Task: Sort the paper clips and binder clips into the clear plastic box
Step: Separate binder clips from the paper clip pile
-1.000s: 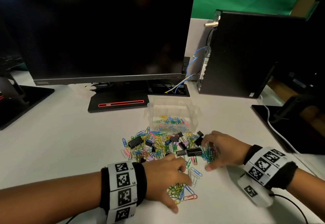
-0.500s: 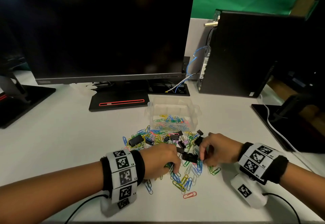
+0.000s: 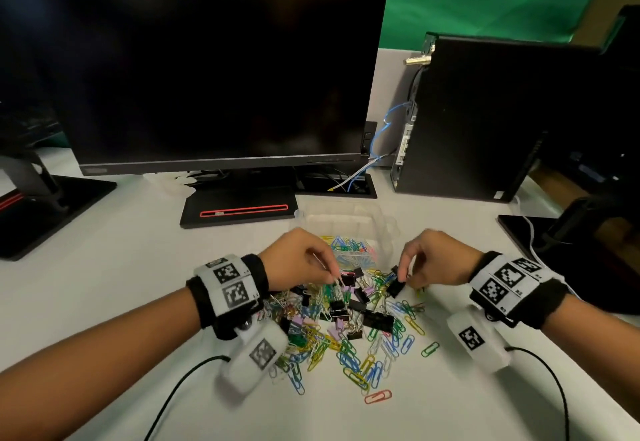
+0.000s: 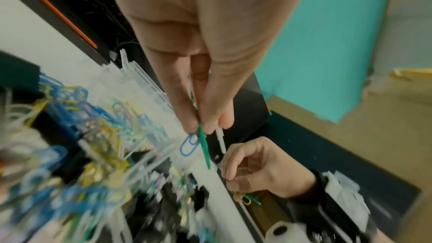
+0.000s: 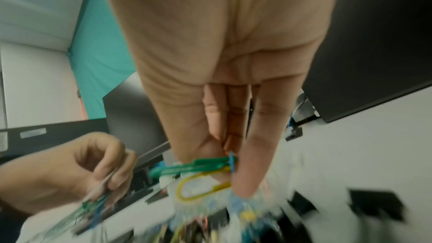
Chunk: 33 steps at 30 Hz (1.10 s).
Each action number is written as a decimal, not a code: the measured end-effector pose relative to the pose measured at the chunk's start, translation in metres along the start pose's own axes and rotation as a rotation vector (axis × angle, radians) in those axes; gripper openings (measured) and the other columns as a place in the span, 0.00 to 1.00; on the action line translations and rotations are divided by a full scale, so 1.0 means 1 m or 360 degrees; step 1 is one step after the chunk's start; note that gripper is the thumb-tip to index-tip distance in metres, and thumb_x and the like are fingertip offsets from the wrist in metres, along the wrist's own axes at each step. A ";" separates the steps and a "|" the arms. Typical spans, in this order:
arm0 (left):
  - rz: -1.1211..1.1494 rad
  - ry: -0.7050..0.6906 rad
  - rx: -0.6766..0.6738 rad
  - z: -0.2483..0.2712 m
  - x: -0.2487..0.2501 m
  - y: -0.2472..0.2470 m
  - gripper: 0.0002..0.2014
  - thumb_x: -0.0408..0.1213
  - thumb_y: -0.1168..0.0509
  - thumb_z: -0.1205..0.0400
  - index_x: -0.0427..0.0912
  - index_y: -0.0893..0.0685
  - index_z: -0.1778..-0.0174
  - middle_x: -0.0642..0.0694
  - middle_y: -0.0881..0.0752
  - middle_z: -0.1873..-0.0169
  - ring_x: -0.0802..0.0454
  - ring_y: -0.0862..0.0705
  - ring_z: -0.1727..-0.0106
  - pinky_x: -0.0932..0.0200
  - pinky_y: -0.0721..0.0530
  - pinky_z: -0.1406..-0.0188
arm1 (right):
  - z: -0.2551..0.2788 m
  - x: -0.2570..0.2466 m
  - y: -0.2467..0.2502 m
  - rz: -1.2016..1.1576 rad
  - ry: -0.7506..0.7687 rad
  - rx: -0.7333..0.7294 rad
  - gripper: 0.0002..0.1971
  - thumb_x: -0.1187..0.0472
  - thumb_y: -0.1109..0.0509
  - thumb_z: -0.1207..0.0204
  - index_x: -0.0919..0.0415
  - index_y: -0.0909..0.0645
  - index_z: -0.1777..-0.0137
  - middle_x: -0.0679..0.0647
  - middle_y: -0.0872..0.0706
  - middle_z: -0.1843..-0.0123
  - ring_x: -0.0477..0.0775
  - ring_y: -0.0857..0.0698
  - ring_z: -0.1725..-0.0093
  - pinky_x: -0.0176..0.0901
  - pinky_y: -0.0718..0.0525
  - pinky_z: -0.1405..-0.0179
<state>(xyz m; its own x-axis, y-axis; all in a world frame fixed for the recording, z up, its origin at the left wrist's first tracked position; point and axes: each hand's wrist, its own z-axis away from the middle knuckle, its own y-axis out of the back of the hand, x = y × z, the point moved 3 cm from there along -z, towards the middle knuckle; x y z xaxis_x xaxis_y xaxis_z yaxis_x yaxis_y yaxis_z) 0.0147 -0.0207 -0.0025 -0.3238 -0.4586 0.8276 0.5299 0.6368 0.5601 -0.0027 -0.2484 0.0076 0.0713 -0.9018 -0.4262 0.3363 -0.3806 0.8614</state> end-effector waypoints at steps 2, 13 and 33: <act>0.0136 0.0010 0.0127 -0.010 0.001 0.011 0.07 0.24 0.27 0.28 0.41 0.12 0.65 0.48 0.11 0.66 0.65 0.14 0.71 0.71 0.15 0.64 | -0.010 -0.006 0.014 -0.0128 0.0012 0.0129 0.10 0.70 0.23 0.35 0.53 0.11 0.64 0.44 0.14 0.75 0.39 0.16 0.75 0.34 0.14 0.63; 0.0108 0.0018 0.0500 -0.068 -0.018 0.036 0.10 0.21 0.31 0.25 0.42 0.13 0.62 0.45 0.13 0.63 0.56 0.15 0.62 0.68 0.15 0.58 | -0.079 -0.019 0.014 -0.0362 0.0109 0.0317 0.17 0.80 0.33 0.30 0.56 0.14 0.65 0.49 0.12 0.64 0.41 0.14 0.68 0.48 0.10 0.55; -0.0733 0.0026 -0.0347 -0.008 0.000 0.004 0.10 0.33 0.35 0.22 0.47 0.12 0.49 0.51 0.12 0.56 0.57 0.18 0.60 0.70 0.23 0.61 | -0.044 -0.037 -0.006 0.0548 0.0377 0.0081 0.13 0.65 0.35 0.24 0.55 0.15 0.44 0.53 0.18 0.44 0.52 0.20 0.45 0.40 0.24 0.44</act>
<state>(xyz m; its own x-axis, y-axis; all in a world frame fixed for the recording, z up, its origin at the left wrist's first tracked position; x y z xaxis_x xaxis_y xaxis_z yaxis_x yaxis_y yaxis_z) 0.0231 -0.0230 -0.0006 -0.5507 -0.6720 0.4951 0.4872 0.2228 0.8444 0.0338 -0.2036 0.0058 0.3870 -0.9085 -0.1578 0.2086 -0.0804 0.9747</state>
